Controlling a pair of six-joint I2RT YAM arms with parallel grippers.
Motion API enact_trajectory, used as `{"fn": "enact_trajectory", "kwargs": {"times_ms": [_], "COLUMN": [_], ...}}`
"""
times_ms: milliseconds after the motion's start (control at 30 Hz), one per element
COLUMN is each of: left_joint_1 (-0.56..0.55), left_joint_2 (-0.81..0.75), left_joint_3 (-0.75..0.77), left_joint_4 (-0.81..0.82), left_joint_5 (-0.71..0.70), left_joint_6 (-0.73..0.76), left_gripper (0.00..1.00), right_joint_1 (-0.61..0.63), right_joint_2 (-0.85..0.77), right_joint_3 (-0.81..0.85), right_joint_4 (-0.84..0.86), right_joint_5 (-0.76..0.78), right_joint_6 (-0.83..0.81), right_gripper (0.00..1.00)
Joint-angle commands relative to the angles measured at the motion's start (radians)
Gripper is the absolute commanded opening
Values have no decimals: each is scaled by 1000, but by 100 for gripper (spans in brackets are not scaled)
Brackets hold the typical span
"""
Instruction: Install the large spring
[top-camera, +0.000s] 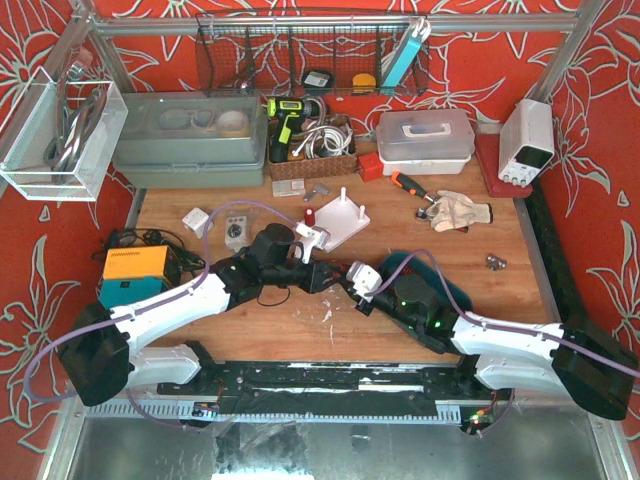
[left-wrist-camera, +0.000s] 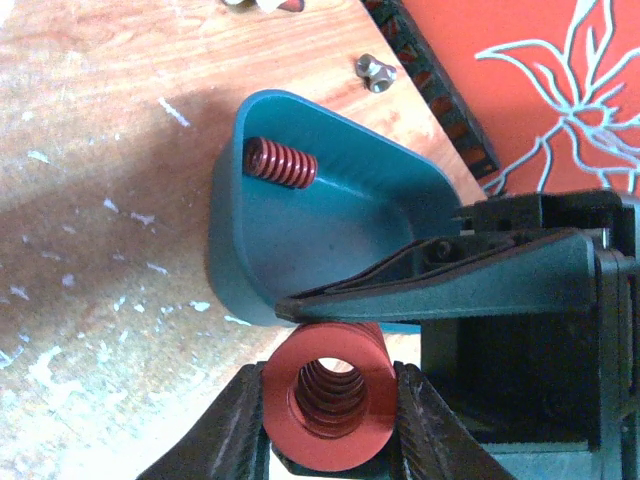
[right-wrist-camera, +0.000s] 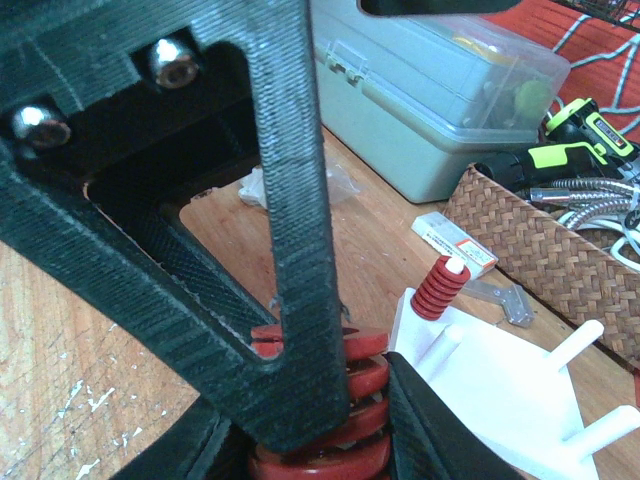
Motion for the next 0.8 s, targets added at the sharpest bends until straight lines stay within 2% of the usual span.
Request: {"fn": "enact_trajectory", "kwargs": {"times_ms": [0,67,200,300,400,533,667,767], "left_joint_1": [-15,-15,-12,-4,16,42,50,51], "left_joint_2": [-14,-21,-37,-49,-58,-55,-30,-6], "left_joint_3": [0,-3,-6,0,15,68,133,173], "left_joint_4": [47,57,70,72,62,-7,-104,-135], "left_joint_5": [76,74,56,33,6,-100,-281,-404], "left_joint_6": [6,8,8,7,13,65,126,162], "left_gripper": [17,11,3,0,0,0,0,0], "right_joint_1": [8,8,8,8,8,8,5,3], "right_joint_2": [13,13,18,26,34,22,-1,-28], "right_joint_3": [0,1,4,13,21,17,17,12], "right_joint_4": [51,49,43,33,17,13,-33,-46], "right_joint_5": [11,14,13,22,37,121,236,310], "right_joint_6": [-15,-14,-10,-4,4,33,63,82], "right_gripper": [0,1,13,33,60,87,98,99]}}
